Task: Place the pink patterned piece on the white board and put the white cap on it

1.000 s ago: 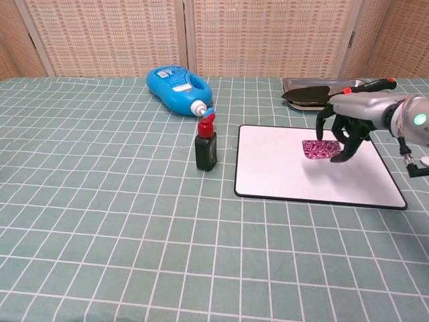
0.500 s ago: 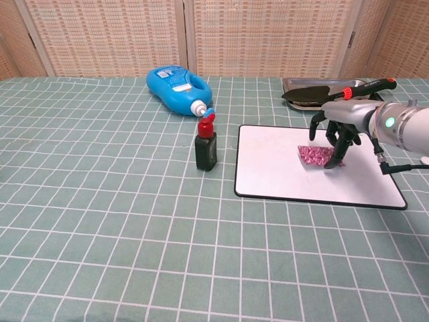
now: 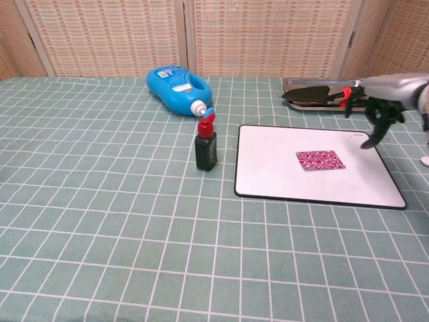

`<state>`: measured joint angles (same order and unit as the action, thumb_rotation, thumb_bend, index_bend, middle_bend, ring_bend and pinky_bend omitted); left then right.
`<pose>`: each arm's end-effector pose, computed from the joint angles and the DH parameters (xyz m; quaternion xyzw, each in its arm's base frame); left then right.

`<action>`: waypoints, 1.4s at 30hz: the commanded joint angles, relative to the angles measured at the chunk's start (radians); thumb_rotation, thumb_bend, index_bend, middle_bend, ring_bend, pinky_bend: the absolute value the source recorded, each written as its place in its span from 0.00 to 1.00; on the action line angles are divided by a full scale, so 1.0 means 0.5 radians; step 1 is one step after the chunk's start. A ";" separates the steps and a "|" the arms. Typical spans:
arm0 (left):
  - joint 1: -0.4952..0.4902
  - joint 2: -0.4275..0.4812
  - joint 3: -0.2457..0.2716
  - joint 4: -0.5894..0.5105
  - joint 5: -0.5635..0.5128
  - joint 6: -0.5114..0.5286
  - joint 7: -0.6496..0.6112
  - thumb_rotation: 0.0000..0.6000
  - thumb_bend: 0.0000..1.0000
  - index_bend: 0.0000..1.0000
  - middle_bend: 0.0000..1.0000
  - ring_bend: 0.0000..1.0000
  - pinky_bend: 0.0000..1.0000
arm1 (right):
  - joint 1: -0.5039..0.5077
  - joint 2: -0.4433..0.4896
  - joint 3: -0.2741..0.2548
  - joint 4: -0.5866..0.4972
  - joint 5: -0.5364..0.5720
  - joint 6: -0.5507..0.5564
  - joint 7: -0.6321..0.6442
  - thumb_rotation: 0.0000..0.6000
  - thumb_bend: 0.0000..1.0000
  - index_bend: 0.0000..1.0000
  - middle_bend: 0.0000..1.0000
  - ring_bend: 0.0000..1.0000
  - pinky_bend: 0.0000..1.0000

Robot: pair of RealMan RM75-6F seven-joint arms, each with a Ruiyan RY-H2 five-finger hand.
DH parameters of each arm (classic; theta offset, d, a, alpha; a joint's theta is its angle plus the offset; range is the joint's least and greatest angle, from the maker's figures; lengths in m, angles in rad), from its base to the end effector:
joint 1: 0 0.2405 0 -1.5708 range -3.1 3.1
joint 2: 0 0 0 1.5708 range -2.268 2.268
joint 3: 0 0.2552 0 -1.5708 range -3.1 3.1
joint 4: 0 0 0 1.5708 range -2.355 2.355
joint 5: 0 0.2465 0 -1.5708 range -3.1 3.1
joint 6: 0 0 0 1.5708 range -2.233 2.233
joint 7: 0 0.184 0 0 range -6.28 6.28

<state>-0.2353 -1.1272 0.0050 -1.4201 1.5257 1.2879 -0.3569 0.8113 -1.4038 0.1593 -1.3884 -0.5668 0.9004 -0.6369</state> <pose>-0.3523 0.2645 0.1069 -0.6236 -0.4657 -0.3932 0.4896 -0.2414 -0.4419 0.0018 0.6835 -0.4190 0.1943 0.5652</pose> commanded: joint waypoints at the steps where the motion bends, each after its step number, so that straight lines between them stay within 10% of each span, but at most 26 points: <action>1: -0.010 -0.010 0.006 -0.006 0.006 -0.014 0.021 1.00 0.18 0.00 0.00 0.00 0.00 | -0.087 0.114 -0.074 0.028 0.150 -0.039 -0.001 1.00 0.01 0.39 0.76 0.73 0.66; 17: -0.004 -0.136 -0.003 0.149 0.135 0.164 -0.083 1.00 0.18 0.00 0.00 0.00 0.00 | -0.130 -0.146 -0.119 0.707 0.180 -0.339 0.171 1.00 0.21 0.46 0.76 0.73 0.66; 42: -0.017 -0.152 0.023 0.193 0.148 0.170 -0.123 1.00 0.18 0.00 0.00 0.00 0.00 | -0.163 -0.218 -0.099 0.833 0.243 -0.337 0.067 1.00 0.24 0.48 0.76 0.73 0.66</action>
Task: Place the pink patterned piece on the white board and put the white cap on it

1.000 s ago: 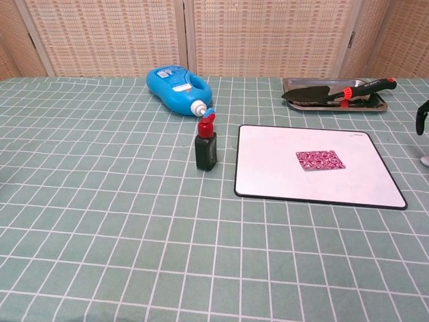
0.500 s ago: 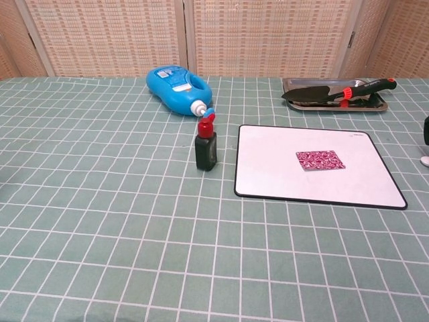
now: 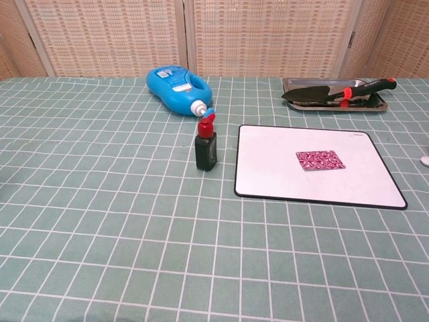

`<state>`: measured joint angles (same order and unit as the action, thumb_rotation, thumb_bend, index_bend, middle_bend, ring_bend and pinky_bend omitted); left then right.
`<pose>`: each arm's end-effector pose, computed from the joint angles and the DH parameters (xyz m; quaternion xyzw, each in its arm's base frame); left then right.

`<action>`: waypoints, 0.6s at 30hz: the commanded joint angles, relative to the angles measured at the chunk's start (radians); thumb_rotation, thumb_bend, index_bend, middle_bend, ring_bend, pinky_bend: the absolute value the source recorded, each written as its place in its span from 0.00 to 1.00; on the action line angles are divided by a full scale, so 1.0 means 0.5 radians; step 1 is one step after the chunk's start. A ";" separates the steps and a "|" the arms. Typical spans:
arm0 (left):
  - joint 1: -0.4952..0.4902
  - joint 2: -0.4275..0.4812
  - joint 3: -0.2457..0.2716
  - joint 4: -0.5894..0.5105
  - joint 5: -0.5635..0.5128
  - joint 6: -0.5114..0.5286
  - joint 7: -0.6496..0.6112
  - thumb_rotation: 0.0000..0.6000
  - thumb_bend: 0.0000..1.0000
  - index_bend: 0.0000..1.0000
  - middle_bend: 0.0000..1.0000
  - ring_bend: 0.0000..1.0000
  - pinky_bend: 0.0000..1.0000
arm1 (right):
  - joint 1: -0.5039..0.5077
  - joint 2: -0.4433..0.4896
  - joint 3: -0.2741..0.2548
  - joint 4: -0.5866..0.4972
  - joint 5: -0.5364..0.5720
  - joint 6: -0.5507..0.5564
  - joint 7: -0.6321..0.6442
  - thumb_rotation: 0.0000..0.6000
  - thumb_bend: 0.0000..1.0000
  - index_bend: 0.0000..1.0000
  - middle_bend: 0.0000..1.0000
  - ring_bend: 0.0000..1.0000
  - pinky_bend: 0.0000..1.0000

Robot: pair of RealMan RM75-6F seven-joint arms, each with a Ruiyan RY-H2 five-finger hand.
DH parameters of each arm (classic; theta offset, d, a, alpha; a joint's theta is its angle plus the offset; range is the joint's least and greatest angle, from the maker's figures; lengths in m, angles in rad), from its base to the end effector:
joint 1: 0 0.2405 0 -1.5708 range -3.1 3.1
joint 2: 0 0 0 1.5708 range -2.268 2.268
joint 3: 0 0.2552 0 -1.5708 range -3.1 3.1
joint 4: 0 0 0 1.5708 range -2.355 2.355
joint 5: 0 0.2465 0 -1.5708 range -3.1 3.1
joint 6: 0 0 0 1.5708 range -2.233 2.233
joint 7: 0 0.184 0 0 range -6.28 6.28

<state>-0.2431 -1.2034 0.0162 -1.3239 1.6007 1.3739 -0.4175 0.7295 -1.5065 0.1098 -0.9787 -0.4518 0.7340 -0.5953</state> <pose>-0.3436 0.2664 0.0955 -0.6338 -0.4406 -0.4353 0.4634 -0.3749 -0.4446 0.0285 0.6102 -0.4702 0.0944 0.6306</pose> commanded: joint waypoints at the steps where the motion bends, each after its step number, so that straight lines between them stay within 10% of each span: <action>1: -0.002 0.000 0.001 0.002 -0.004 -0.005 -0.003 1.00 0.18 0.00 0.00 0.00 0.00 | 0.003 -0.019 0.001 0.021 0.020 -0.009 -0.026 1.00 0.24 0.48 0.76 0.73 0.66; 18: -0.010 0.003 0.006 0.019 -0.007 -0.007 -0.049 1.00 0.18 0.00 0.00 0.00 0.00 | 0.023 -0.071 0.021 0.092 0.056 -0.076 -0.073 1.00 0.24 0.47 0.76 0.73 0.66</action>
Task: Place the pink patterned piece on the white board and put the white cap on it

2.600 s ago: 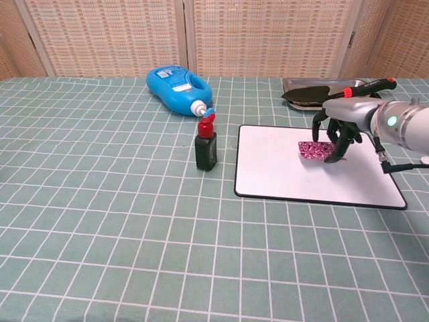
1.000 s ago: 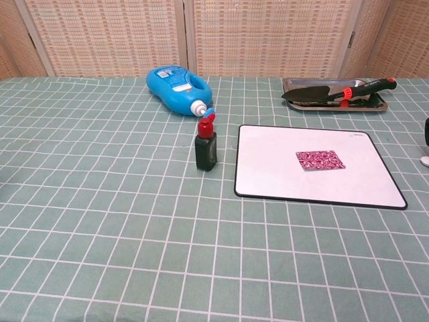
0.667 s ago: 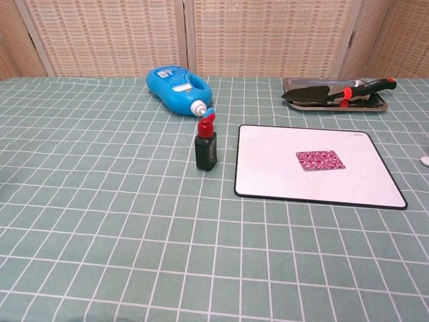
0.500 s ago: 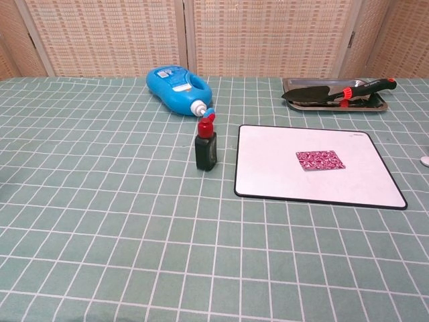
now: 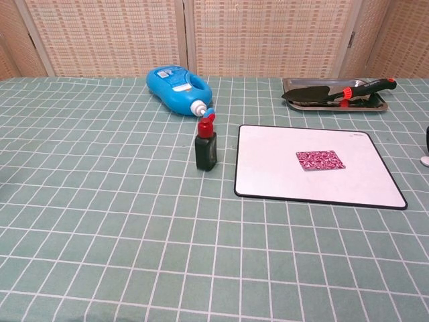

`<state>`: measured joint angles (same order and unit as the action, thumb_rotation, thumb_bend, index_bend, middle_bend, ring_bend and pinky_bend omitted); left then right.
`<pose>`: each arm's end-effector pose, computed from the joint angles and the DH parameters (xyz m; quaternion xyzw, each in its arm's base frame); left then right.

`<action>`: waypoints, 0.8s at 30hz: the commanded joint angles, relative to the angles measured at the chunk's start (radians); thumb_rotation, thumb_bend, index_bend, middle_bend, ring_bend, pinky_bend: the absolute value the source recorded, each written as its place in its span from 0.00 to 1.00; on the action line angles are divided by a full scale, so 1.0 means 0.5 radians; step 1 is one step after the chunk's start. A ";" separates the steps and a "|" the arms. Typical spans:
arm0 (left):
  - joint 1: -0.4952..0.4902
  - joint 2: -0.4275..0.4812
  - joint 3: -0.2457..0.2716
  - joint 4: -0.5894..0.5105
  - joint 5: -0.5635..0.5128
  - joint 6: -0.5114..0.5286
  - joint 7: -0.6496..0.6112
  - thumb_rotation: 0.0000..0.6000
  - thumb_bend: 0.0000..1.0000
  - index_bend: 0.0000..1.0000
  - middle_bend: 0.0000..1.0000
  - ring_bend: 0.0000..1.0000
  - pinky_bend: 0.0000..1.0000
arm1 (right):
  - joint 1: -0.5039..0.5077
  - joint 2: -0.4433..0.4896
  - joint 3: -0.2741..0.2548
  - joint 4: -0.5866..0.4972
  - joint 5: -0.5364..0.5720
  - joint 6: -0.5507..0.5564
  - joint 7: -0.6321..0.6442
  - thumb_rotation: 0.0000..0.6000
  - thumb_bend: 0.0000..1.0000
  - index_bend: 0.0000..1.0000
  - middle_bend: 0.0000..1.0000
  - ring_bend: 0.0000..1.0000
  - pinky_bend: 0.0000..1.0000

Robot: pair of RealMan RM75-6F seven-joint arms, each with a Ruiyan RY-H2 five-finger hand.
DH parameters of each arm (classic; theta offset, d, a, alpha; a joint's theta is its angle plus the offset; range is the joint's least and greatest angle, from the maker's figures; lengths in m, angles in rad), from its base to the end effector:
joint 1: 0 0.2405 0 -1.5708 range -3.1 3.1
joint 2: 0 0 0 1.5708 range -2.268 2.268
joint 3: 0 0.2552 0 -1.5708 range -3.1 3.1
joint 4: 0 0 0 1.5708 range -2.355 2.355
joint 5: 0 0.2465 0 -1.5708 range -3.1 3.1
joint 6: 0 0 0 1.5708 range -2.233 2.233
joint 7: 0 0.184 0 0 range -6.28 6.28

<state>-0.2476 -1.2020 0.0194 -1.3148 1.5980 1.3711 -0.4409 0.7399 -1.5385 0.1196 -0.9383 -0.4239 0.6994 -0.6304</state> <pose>-0.3458 0.2678 0.0969 -0.6312 -0.4457 -0.4368 0.4605 -0.3748 -0.4478 0.0181 0.6142 -0.4756 0.0844 0.6241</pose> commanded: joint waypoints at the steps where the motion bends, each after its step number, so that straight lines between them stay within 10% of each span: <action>1: -0.002 0.001 0.000 0.003 -0.001 -0.002 -0.004 1.00 0.18 0.00 0.00 0.00 0.00 | 0.003 -0.011 0.002 0.019 0.001 -0.014 -0.003 1.00 0.24 0.47 0.76 0.73 0.66; 24: -0.022 0.006 0.019 0.028 0.005 -0.033 -0.043 1.00 0.18 0.00 0.00 0.00 0.00 | 0.055 -0.094 -0.003 0.171 0.073 -0.138 -0.070 1.00 0.24 0.51 0.76 0.73 0.66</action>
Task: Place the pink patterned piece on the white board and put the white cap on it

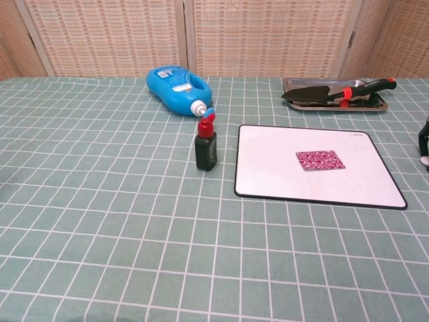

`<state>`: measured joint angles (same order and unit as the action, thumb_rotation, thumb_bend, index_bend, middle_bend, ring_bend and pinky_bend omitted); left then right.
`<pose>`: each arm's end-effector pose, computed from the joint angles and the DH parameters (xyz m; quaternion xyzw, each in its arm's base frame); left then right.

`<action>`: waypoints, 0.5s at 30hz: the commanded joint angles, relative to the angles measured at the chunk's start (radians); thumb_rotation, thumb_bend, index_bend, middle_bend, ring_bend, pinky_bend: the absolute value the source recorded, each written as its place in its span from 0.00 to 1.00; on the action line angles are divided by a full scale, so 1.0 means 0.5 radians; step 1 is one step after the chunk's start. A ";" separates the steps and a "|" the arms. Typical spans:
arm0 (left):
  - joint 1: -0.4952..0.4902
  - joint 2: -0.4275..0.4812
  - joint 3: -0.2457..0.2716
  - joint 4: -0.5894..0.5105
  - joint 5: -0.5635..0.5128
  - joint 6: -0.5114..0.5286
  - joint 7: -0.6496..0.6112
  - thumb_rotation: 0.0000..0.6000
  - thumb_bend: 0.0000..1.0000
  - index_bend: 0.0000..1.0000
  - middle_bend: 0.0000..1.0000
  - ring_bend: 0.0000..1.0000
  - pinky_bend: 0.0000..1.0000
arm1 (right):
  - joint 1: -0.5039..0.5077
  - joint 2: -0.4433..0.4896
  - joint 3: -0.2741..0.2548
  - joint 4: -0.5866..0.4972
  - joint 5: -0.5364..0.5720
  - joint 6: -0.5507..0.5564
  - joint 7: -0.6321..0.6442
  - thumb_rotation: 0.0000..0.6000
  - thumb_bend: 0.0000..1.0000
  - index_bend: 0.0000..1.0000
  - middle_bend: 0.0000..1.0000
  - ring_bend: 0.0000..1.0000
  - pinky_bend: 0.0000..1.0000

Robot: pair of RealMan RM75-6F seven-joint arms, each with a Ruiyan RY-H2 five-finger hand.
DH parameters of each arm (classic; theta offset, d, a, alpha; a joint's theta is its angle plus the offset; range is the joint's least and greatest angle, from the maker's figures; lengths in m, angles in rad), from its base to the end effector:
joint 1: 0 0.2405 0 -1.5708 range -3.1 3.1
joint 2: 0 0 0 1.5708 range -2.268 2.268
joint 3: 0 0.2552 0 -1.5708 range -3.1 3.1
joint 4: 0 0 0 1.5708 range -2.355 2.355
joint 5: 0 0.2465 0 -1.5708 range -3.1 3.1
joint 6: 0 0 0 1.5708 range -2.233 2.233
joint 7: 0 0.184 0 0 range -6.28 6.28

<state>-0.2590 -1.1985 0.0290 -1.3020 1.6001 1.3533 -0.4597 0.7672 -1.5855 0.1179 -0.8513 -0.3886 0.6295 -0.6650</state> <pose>-0.3490 0.2699 0.0961 -0.6362 -0.4510 -0.4295 0.4554 -0.3759 -0.4569 0.0071 0.6233 -0.4784 0.0691 0.6147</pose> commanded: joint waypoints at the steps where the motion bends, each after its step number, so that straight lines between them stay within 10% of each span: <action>1: 0.000 -0.001 0.001 0.004 0.001 0.002 -0.011 1.00 0.18 0.00 0.00 0.00 0.00 | 0.001 0.003 0.004 -0.012 0.003 0.004 0.002 1.00 0.24 0.52 0.76 0.73 0.66; 10: -0.007 0.004 0.013 0.005 0.008 -0.012 -0.026 1.00 0.18 0.00 0.00 0.00 0.00 | -0.001 0.091 0.041 -0.198 -0.092 0.073 0.074 1.00 0.24 0.53 0.76 0.73 0.66; 15: -0.002 0.028 0.011 -0.019 0.008 0.004 -0.037 1.00 0.18 0.00 0.00 0.00 0.00 | -0.033 0.221 0.110 -0.572 -0.499 0.220 0.305 1.00 0.24 0.54 0.76 0.73 0.66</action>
<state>-0.2608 -1.1857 0.0351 -1.3100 1.6038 1.3539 -0.4772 0.7614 -1.5167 0.1484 -1.0293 -0.5210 0.6853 -0.5839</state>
